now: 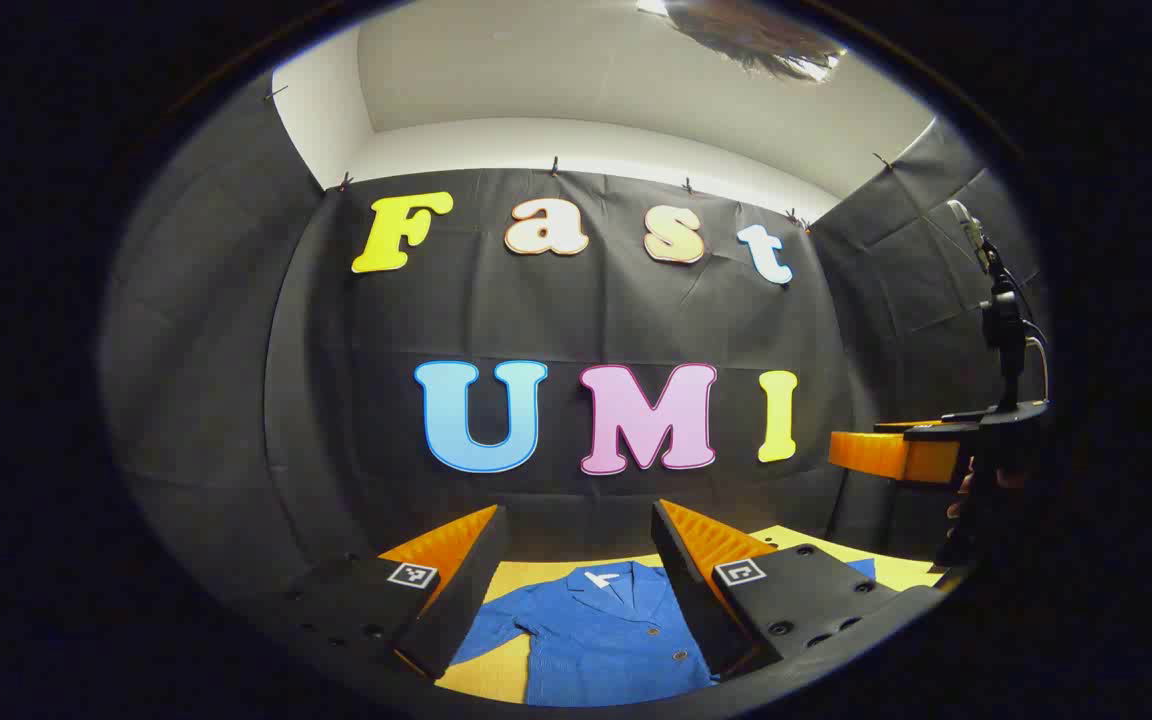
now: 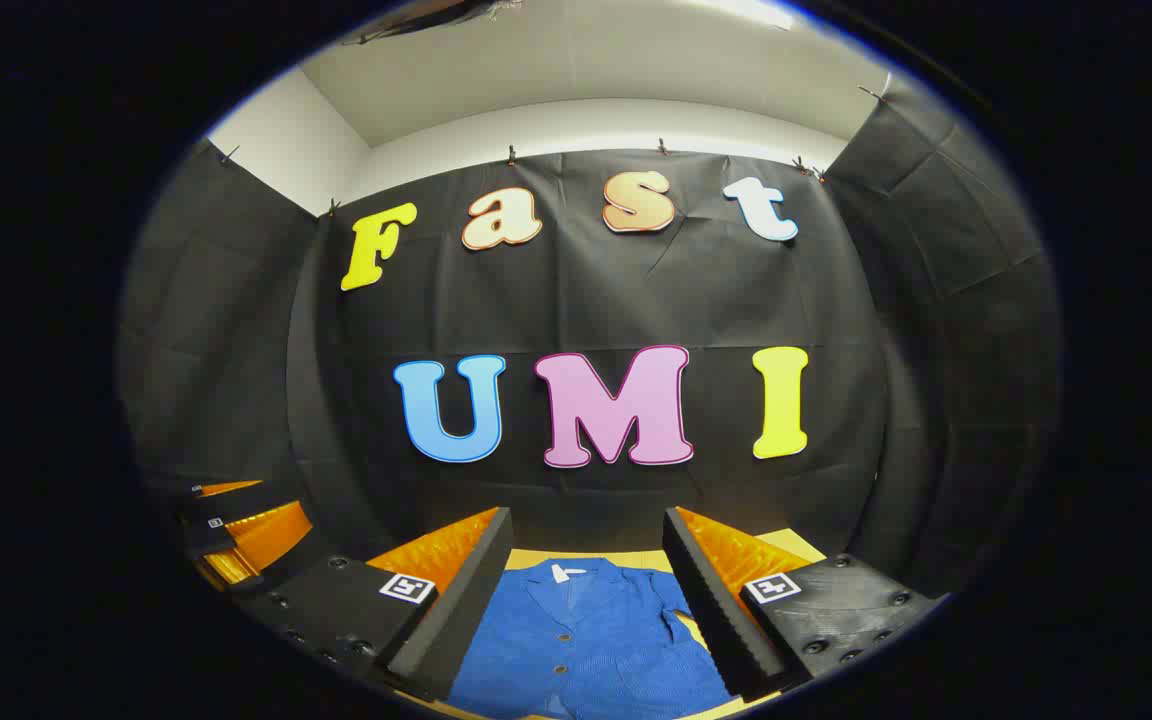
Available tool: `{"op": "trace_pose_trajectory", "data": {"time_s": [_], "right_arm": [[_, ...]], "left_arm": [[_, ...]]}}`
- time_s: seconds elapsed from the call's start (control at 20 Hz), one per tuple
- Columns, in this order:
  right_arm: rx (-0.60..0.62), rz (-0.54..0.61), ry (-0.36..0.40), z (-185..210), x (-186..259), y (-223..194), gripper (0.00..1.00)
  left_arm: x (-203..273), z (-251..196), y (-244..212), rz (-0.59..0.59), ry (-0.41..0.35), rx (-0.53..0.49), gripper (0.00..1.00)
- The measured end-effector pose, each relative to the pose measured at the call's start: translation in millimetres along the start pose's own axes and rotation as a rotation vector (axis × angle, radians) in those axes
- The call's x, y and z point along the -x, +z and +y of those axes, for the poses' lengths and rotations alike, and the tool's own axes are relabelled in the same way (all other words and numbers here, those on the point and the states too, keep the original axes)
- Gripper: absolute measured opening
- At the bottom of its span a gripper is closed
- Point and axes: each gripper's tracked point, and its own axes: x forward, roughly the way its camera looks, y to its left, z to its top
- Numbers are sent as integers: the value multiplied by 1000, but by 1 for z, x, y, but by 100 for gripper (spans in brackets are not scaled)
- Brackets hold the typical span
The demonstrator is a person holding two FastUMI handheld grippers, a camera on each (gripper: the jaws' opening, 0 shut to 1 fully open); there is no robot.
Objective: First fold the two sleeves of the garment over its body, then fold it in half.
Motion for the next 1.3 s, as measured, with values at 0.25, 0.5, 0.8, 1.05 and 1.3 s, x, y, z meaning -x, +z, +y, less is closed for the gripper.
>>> {"op": "trace_pose_trajectory", "data": {"time_s": [0.25, 0.5, 0.8, 1.05, 1.3], "right_arm": [[17, 3, -2, -3, 3, 1, 96], [14, 3, -20, -9, 8, 1, 96], [29, 30, -57, -15, 17, -4, 96], [100, 60, -85, -19, 22, -7, 96], [110, 92, -145, -52, 5, -20, 96]], "left_arm": [[0, -3, -4, 12, -11, 10, 83], [-1, -4, -13, 24, -7, 40, 83], [1, -7, -23, 61, -30, 80, 83], [9, 11, -14, -7, 24, 75, 83], [8, 23, -29, 36, 38, 98, 82]]}}
